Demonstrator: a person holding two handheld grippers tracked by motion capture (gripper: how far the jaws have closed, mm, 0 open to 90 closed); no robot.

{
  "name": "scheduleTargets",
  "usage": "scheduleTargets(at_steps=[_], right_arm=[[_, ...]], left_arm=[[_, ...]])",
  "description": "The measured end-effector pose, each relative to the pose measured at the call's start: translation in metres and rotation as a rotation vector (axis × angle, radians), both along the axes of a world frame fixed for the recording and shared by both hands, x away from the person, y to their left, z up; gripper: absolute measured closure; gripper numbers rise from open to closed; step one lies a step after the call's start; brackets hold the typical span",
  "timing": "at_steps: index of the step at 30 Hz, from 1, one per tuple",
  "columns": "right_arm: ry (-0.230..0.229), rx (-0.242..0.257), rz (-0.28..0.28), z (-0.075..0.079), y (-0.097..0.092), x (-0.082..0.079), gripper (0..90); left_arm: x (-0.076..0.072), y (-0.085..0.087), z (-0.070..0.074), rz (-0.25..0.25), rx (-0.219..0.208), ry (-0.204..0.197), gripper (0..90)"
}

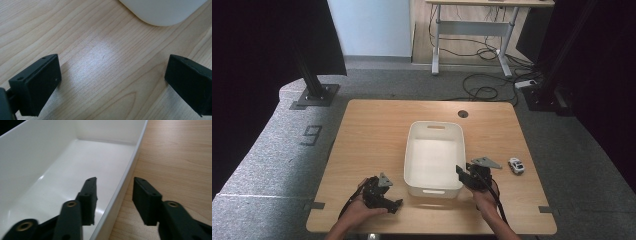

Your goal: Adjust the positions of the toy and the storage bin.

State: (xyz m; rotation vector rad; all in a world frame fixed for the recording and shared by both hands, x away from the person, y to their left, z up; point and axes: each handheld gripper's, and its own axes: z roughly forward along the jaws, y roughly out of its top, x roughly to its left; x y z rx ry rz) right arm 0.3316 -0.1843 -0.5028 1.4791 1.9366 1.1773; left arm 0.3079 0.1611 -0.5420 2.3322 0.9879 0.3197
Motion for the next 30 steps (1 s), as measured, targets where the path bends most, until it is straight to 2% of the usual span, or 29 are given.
scheduleTargets(at_steps=[2, 4, 7, 9, 15, 23, 30], right_arm=[[-0.003, -0.001, 0.008, 0.0, -0.001, 0.0, 47.8], [-0.015, 0.0, 0.038, 0.0, -0.003, -0.002, 40.4], [-0.03, -0.001, 0.042, 0.001, -0.004, -0.003, 38.3], [-0.056, -0.01, 0.042, 0.004, -0.008, -0.006, 35.8], [-0.073, -0.005, 0.053, 0.009, -0.017, -0.01, 34.2], [-0.091, 0.016, 0.102, 0.012, -0.03, -0.014, 33.6], [-0.105, 0.021, 0.104, 0.015, -0.037, -0.016, 33.6]], left_arm=[[0.0, 0.0, 0.0, -0.001, 0.0, 0.0, 0.9], [0.0, 0.0, 0.0, -0.001, 0.001, 0.0, 1.0], [0.0, 0.0, 0.0, -0.001, 0.001, 0.0, 1.0], [0.0, 0.0, 0.0, -0.001, 0.001, 0.0, 1.0], [0.0, 0.0, 0.0, -0.001, 0.001, 0.0, 1.0], [0.0, 0.0, 0.0, 0.0, 0.001, 0.0, 1.0], [0.0, 0.0, 0.0, -0.001, 0.001, 0.0, 1.0]])
